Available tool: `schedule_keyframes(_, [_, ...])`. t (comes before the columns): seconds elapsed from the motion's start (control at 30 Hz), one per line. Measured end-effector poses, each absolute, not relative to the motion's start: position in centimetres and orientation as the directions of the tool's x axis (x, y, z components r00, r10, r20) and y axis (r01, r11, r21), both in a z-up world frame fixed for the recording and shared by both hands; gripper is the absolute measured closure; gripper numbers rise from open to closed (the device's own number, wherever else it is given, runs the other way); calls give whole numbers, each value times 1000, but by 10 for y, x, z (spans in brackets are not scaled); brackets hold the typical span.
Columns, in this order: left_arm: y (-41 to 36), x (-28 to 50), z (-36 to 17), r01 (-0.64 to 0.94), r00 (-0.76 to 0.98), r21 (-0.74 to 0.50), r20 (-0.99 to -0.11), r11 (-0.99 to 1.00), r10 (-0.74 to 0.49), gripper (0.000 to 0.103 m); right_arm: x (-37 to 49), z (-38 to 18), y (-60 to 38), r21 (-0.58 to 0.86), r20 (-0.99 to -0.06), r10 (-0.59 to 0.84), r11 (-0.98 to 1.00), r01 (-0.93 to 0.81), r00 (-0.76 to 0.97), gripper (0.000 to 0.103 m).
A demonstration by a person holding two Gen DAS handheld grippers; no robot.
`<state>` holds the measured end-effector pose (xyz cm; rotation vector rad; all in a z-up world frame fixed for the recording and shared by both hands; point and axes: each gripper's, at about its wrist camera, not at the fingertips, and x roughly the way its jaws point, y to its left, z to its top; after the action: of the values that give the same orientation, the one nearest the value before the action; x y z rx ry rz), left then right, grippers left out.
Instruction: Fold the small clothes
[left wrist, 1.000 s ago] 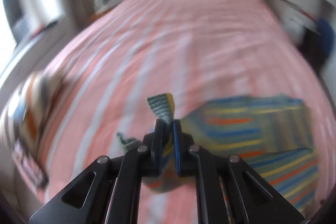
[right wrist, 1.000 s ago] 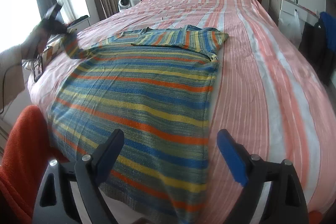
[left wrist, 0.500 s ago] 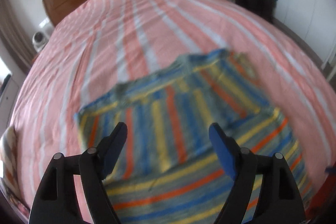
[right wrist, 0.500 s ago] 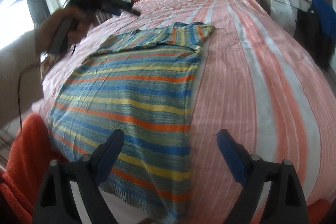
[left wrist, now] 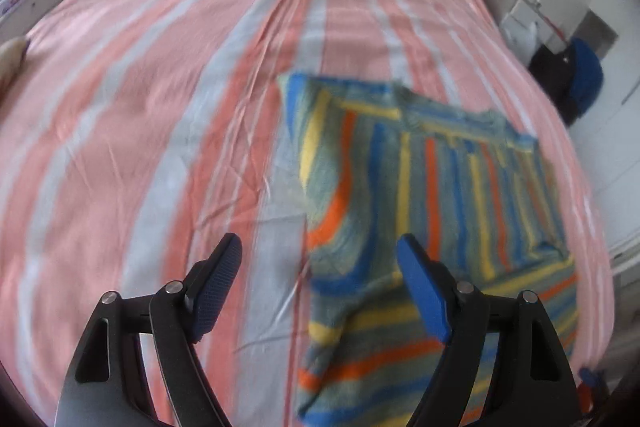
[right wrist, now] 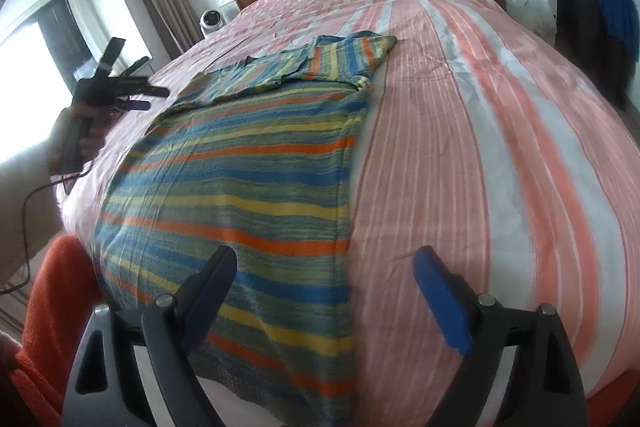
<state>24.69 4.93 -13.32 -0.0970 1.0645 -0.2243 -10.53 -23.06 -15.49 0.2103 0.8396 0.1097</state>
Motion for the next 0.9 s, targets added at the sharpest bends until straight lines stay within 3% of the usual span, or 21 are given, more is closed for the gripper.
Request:
schedule_keyframes(0.1, [36,234,-151,189,494,-21,-862,982,-113,46,-106,-149,-226,203,-731,166,979,-22,662,14])
schedule_keyframes(0.13, [39,229,-150,189,504,-27,-855,982,-120,50,-106,-145,-227,199,-730,165,980,-24,664,14])
schedule_keyframes(0.2, [43,226,-149,185,495,-91,-852,978,-173,75,-100,-135,-229,220,-727,189,975,-37,660,14])
schedule_keyframes(0.27, [42,227,-147,202,480,-147,-847,968,-229,87,-80,-123,-231,241,-729,224,968,-64,647,14])
schedule_keyframes(0.4, [34,230,-145,233,471,-148,-848,961,-245,82,7,-96,-235,334,-737,332,936,-110,589,14])
schedule_keyframes(0.5, [36,231,-146,240,470,-150,-847,959,-250,84,87,-93,-245,474,-707,428,877,-71,563,16])
schedule_keyframes(0.53, [37,231,-146,239,474,-151,-844,959,-251,86,111,-96,-246,499,-706,443,865,-56,552,30])
schedule_keyframes(0.6, [37,232,-147,231,485,-150,-839,961,-247,95,165,-111,-244,555,-710,481,832,-12,514,46])
schedule_keyframes(0.8, [51,229,-148,170,535,-172,-811,970,-237,99,248,-173,-229,574,-772,462,802,167,437,48])
schedule_keyframes(0.87, [59,229,-150,156,541,-198,-802,968,-252,99,254,-172,-216,555,-769,446,821,133,458,77])
schedule_keyframes(0.9, [61,229,-153,155,535,-215,-802,964,-265,98,256,-164,-210,534,-761,423,839,104,492,100])
